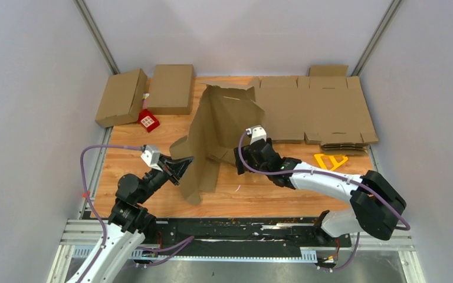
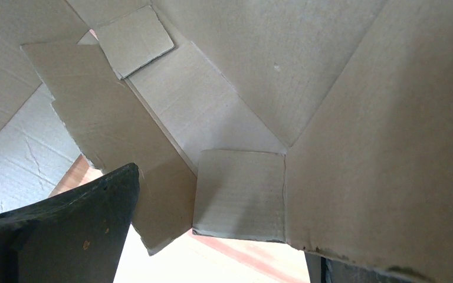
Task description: Fold the paper box
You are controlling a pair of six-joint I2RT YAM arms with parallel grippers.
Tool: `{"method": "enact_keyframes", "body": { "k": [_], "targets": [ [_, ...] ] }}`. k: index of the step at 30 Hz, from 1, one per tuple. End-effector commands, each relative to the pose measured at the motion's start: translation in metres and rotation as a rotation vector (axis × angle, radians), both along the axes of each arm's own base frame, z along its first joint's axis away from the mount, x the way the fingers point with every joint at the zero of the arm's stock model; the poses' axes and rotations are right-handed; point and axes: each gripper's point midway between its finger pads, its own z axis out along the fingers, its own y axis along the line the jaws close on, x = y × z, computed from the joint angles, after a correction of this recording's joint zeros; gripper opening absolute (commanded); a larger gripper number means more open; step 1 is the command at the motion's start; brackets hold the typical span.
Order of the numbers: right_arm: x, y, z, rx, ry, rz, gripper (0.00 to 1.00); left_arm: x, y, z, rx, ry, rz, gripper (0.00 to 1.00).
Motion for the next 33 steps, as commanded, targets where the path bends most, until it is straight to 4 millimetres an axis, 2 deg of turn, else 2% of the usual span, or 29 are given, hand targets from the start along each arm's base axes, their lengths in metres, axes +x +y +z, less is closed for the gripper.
{"method": "enact_keyframes", "body": {
  "k": [1, 9, 13, 19, 27, 33],
  "targets": [
    [0.021, 0.024, 0.046, 0.005, -0.206, 0.021, 1.00, -0.007, -0.008, -0.007, -0.006, 0.090, -0.057, 0.03],
    [0.019, 0.028, 0.065, -0.016, -0.358, 0.096, 1.00, -0.006, -0.008, -0.007, -0.001, 0.097, -0.050, 0.03],
    [0.015, 0.028, 0.078, 0.037, -0.418, 0.111, 1.00, -0.004, -0.007, -0.009, 0.017, 0.101, -0.044, 0.03],
    [0.010, 0.025, 0.079, 0.071, -0.406, 0.101, 1.00, -0.003, -0.006, -0.011, 0.022, 0.103, -0.038, 0.03],
    [0.003, -0.005, 0.071, 0.060, -0.360, -0.010, 1.00, -0.002, -0.004, -0.012, 0.036, 0.106, -0.023, 0.03],
    [-0.005, 0.000, 0.070, 0.103, -0.339, 0.025, 0.70, -0.002, -0.004, -0.011, 0.033, 0.107, -0.025, 0.03]
  ]
}}
